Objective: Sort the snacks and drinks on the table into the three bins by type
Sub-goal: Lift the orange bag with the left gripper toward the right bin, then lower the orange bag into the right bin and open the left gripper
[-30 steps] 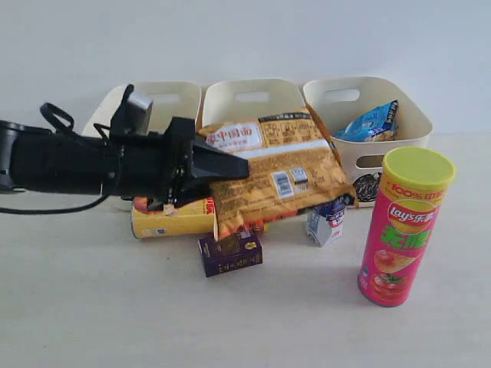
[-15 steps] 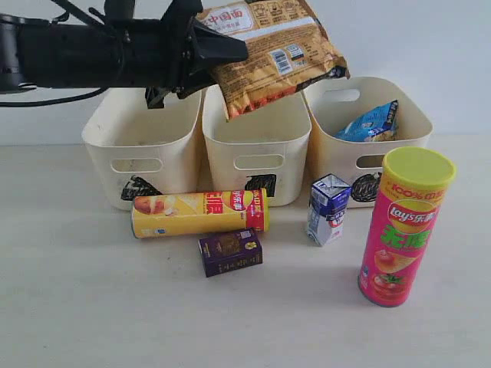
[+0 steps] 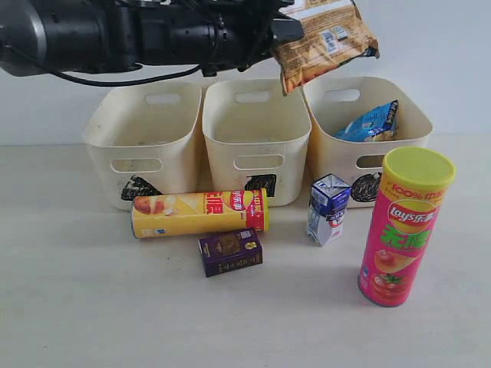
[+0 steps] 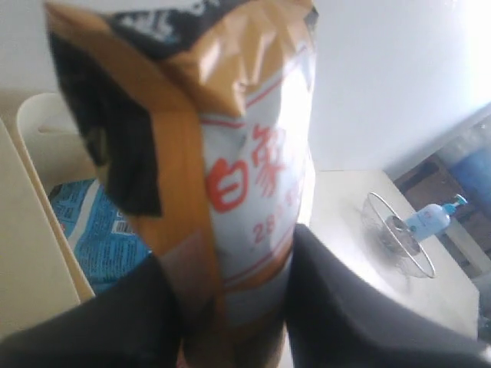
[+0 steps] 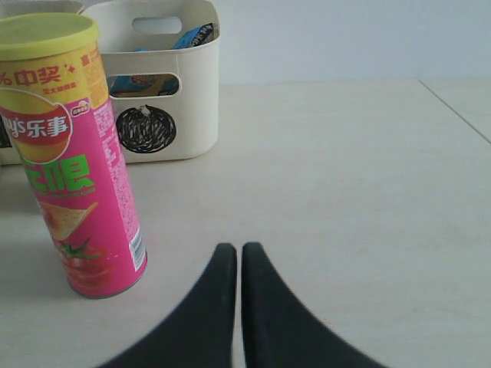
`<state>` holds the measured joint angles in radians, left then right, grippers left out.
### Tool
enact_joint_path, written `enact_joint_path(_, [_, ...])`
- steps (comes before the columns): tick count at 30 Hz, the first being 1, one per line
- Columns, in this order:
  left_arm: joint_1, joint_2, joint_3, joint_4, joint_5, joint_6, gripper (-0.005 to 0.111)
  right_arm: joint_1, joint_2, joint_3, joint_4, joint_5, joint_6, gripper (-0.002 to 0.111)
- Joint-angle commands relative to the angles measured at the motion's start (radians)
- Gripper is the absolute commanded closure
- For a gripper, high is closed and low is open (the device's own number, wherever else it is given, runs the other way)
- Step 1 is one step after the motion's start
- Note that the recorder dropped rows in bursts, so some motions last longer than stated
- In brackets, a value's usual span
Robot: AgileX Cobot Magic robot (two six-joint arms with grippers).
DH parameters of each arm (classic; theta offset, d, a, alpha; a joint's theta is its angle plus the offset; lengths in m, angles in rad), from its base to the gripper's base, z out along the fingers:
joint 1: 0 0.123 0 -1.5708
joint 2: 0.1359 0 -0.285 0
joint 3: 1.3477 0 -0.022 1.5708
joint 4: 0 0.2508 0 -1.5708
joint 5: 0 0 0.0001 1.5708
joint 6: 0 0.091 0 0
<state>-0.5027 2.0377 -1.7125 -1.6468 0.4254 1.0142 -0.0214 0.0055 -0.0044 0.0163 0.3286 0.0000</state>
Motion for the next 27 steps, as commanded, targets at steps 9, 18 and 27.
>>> enact_joint_path(9, [-0.111,0.151,-0.182,0.053,-0.261,0.089,0.102,0.002,-0.006,0.004,-0.004,-0.007,0.0,0.108])
enact_joint_path(18, [-0.175,0.253,-0.3,0.118,-0.378,0.19,0.102,0.002,-0.006,0.004,-0.004,-0.007,0.0,0.108])
enact_joint_path(27, [-0.191,0.321,-0.327,0.196,-0.441,0.199,0.102,0.002,-0.006,0.004,-0.004,-0.007,0.0,0.108])
